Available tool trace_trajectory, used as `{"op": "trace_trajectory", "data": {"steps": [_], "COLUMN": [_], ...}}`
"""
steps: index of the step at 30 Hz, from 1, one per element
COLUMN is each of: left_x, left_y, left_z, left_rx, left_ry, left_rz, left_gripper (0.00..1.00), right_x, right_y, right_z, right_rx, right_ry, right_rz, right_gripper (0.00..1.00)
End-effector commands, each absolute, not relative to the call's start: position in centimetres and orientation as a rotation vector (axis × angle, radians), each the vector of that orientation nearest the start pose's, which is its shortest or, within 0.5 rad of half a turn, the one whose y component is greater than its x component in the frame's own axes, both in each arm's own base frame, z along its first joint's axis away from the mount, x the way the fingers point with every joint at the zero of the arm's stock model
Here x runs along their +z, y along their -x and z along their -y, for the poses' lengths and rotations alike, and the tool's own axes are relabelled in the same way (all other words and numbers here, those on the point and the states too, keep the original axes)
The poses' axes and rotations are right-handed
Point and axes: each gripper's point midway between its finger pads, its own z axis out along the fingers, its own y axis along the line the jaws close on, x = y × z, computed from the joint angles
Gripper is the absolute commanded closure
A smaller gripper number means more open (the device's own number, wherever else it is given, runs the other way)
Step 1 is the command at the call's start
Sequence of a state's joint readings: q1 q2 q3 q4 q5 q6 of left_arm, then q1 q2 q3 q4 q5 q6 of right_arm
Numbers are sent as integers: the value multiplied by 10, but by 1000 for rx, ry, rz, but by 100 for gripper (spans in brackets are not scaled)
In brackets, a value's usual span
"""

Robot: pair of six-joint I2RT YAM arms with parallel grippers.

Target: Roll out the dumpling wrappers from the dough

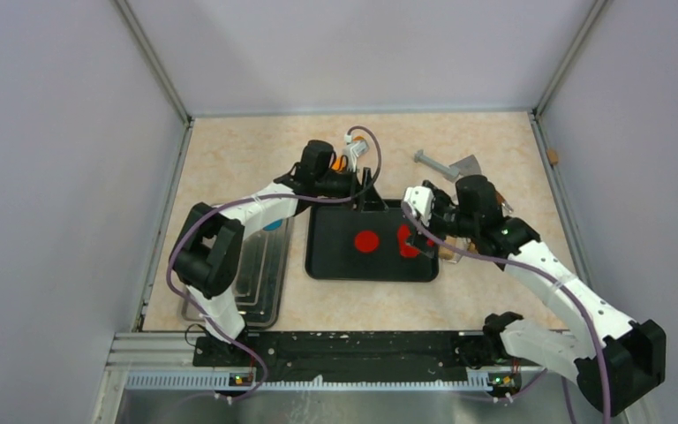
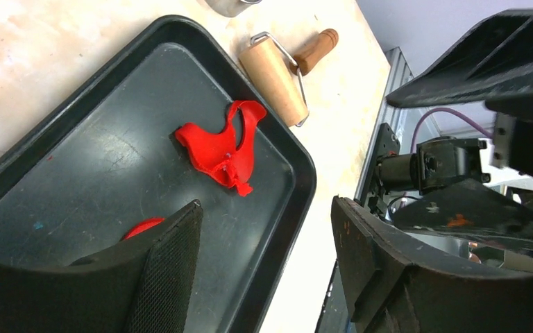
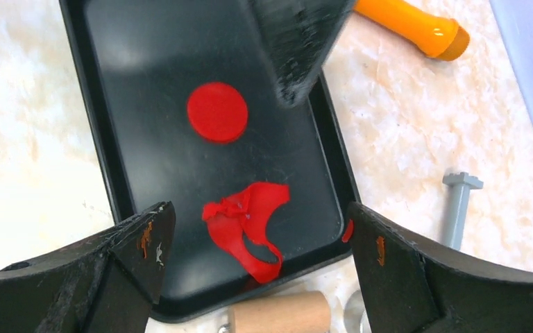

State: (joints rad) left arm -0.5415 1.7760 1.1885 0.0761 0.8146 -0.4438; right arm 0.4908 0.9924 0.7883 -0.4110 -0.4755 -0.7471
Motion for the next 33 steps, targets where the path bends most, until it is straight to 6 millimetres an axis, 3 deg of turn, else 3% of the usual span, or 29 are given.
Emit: {"op": "trace_trajectory", "data": {"steps": [1, 7, 10, 17, 21, 25, 27, 29, 33], "left_x": [193, 182, 175, 161, 158, 160, 164, 174, 184], "left_y": [-318, -327, -332, -329, -317, -308, -316, -333, -334], "left_z": [338, 297, 274, 220, 189, 156, 125, 68, 13], "left_rx": [-1387, -1246, -1188, -858, -677, -475, -255, 120, 243], "left_ry": [-674, -658, -632, -748, -776, -743, -616, -333, -111], "left_rz": [-2040, -2148, -2216, -2305, -2375, -2440, -2461, -2423, -2383], "left_gripper": [29, 29, 28, 28, 27, 25, 24, 17, 7], "right_x": [234, 228, 223, 203, 185, 176, 178, 185, 194], "right_y": [-265, -240, -245, -272, -280, -284, -284, -283, -285], "right_z": [-214, -236, -238, -222, -205, -181, -171, -166, -148], "right_rx": [594, 1181, 1288, 1097, 930, 709, 627, 579, 433], "right_ry": [1098, 819, 684, 609, 605, 734, 792, 862, 839], "right_rz": [-1722, -2077, -2140, -2185, -2244, -2237, -2228, -2180, -2128], "right_gripper": [7, 9, 8, 7, 12, 13, 13, 12, 6]}}
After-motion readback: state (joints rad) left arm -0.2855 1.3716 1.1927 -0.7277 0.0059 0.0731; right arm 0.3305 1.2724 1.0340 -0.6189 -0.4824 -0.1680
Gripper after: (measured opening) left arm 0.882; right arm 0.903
